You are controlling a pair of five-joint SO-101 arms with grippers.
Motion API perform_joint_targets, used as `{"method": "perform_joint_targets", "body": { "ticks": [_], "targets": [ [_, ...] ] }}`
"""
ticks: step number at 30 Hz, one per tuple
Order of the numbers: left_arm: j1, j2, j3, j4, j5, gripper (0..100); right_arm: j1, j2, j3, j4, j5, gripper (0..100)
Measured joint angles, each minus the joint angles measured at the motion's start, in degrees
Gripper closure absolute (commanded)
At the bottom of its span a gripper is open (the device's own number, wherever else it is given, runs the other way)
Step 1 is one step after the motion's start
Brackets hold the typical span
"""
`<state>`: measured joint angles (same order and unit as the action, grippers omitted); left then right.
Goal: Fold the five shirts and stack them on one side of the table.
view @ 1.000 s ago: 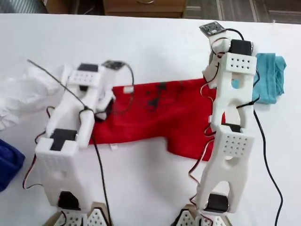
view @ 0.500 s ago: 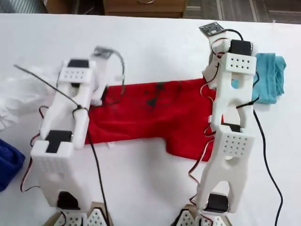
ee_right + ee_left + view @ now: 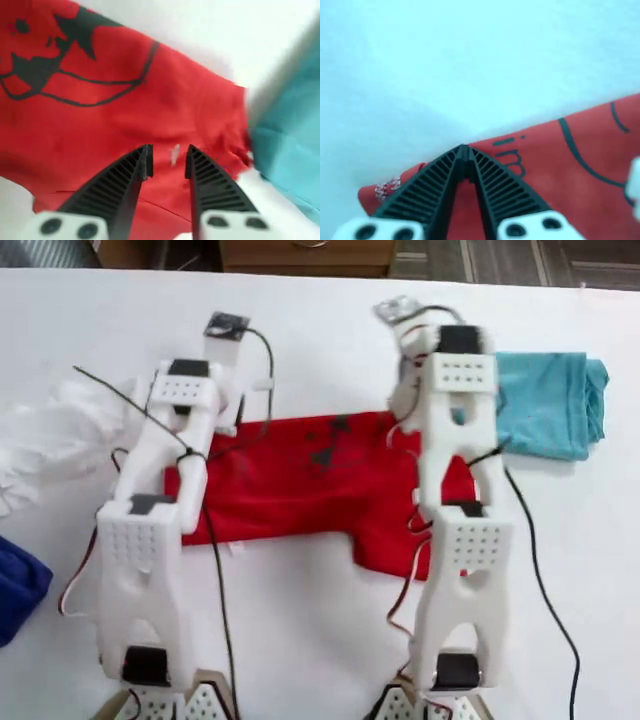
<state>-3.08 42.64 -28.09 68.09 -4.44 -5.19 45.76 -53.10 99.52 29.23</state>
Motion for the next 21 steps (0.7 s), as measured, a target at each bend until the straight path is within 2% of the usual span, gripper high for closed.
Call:
{"method": "perform_joint_targets", "body": {
  "ticks": [2, 6, 21],
  "targets": [
    [0.0, 1.1, -3.5, 2.2, 0.1, 98, -0.4, 2.0, 0.4, -0.6, 0.0, 89.3],
    [-0.7, 3.3, -7.8, 4.6, 0.1, 98, -0.4, 9.3, 0.5, -2.3, 0.0, 98.0],
    [-6.8, 7.7, -9.4, 5.7, -3.3, 98, 2.5, 17.1, -6.0, -3.7, 0.0, 97.9]
  ]
}}
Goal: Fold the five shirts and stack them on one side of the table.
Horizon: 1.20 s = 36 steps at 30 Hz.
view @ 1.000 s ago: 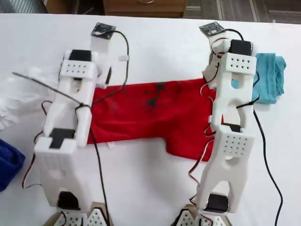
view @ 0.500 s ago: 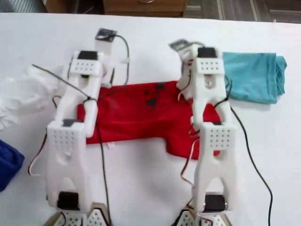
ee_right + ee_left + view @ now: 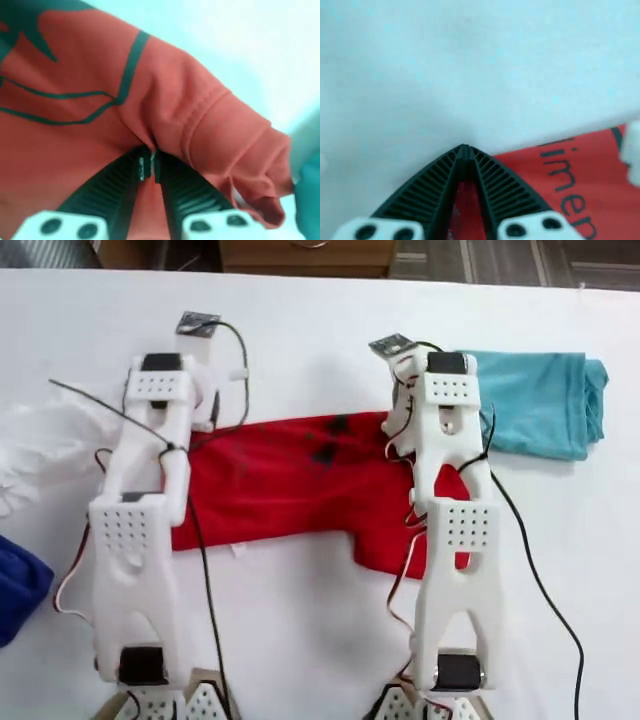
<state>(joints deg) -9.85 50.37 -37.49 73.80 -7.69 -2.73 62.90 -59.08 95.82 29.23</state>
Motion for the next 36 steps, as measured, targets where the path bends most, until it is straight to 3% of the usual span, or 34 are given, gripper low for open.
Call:
{"method": "perform_joint_targets", "body": {
  "ticks": [5, 12, 19, 25, 28, 36],
  "targets": [
    [-3.7, 0.0, -0.1, 0.4, -1.9, 98, 0.9, 0.0, 0.0, 0.0, 0.0, 97.9],
    [-9.3, 0.3, -4.7, 9.8, -3.0, 98, 0.9, 0.0, 0.0, 0.0, 0.0, 97.9],
    [-9.1, -0.4, -13.3, 25.6, -3.3, 98, 1.0, -1.4, 0.0, 0.2, 0.0, 97.8],
    [-6.2, -8.2, -14.2, 27.3, -3.5, 98, 2.2, -4.2, 0.1, 1.1, 0.0, 92.0],
    [-4.4, -10.1, -10.7, 27.5, -3.5, 98, 2.5, -7.1, 0.1, 3.2, 0.0, 87.2],
    [3.4, -20.3, 9.8, 23.1, -3.5, 98, 4.5, -16.3, 0.7, 4.1, 0.0, 94.0]
  ]
}}
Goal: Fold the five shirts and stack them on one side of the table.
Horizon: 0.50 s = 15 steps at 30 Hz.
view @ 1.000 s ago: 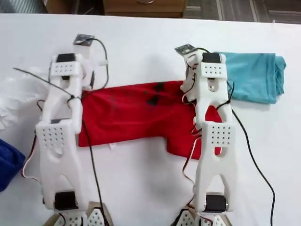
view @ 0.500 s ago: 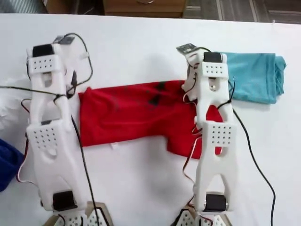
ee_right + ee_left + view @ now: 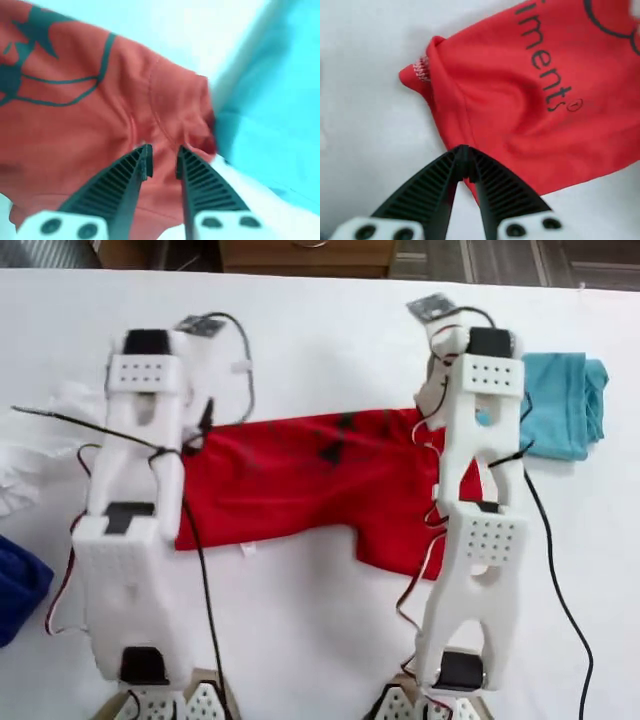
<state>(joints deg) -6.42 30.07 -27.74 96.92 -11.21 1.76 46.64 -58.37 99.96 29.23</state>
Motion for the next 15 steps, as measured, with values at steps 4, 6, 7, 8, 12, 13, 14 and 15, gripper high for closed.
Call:
{"method": "perform_joint_targets", "body": {
  "ticks": [4, 6, 7, 8, 12, 13, 14, 15],
  "targets": [
    [1.4, -8.9, 17.7, -10.8, 0.0, 98, 0.1, -6.2, 6.9, 0.1, 0.0, 93.7],
    [1.4, -12.7, 28.0, -17.5, -0.3, 98, 0.1, -10.2, 12.6, 0.1, 0.0, 93.8],
    [1.3, -14.5, 33.1, -20.7, -1.0, 98, 0.1, -12.5, 15.8, 0.1, 0.2, 93.9],
    [1.2, -16.0, 38.0, -24.1, -1.8, 98, 0.1, -14.9, 19.1, 0.1, 0.8, 93.9],
    [-0.3, -19.3, 49.5, -33.2, -3.5, 98, 0.1, -26.3, 34.3, -3.8, 3.6, 93.6],
    [-0.8, -19.5, 50.2, -34.4, -3.7, 98, 0.1, -29.2, 38.5, -6.0, 4.4, 93.6],
    [-1.3, -19.7, 50.5, -35.6, -3.9, 98, 0.1, -32.4, 43.3, -8.2, 5.0, 93.6],
    [-1.6, -19.8, 50.7, -36.9, -3.9, 98, 0.1, -35.3, 48.3, -10.6, 5.6, 93.6]
  ]
}}
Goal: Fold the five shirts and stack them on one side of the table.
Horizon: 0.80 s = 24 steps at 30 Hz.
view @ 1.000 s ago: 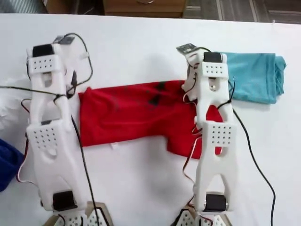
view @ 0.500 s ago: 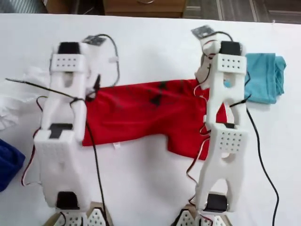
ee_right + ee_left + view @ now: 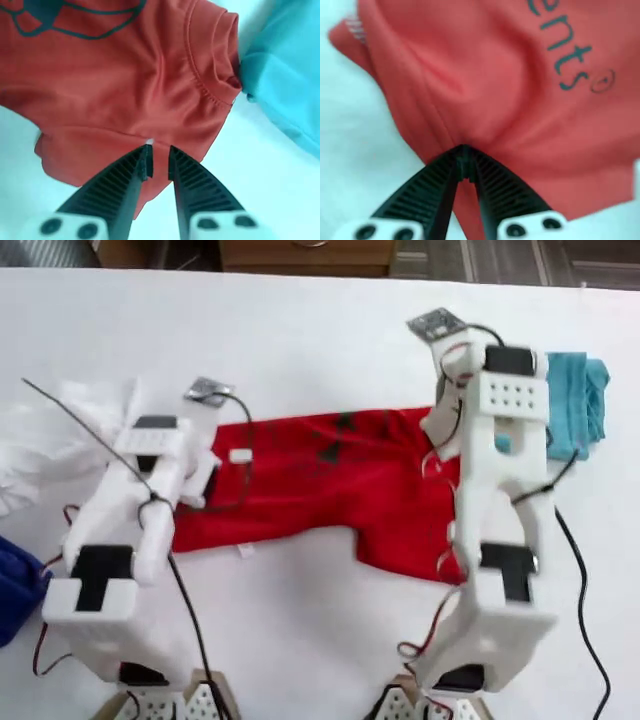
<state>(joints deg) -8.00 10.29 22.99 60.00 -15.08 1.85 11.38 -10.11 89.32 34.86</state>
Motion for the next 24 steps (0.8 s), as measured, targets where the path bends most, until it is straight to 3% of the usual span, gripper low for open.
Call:
{"method": "perform_joint_targets", "body": {
  "ticks": [5, 10, 24],
  "targets": [
    [-0.4, 0.0, 0.2, -5.0, 0.0, 98, 0.0, -12.1, 27.2, -14.4, 0.6, 93.5],
    [-0.7, 0.0, -2.0, -4.3, 0.1, 98, 0.0, -16.7, 45.8, -25.8, 0.6, 93.5],
    [-1.0, 1.8, -6.0, -3.8, -0.4, 98, 0.0, -17.0, 50.4, -30.7, 0.6, 93.5]
  ]
}}
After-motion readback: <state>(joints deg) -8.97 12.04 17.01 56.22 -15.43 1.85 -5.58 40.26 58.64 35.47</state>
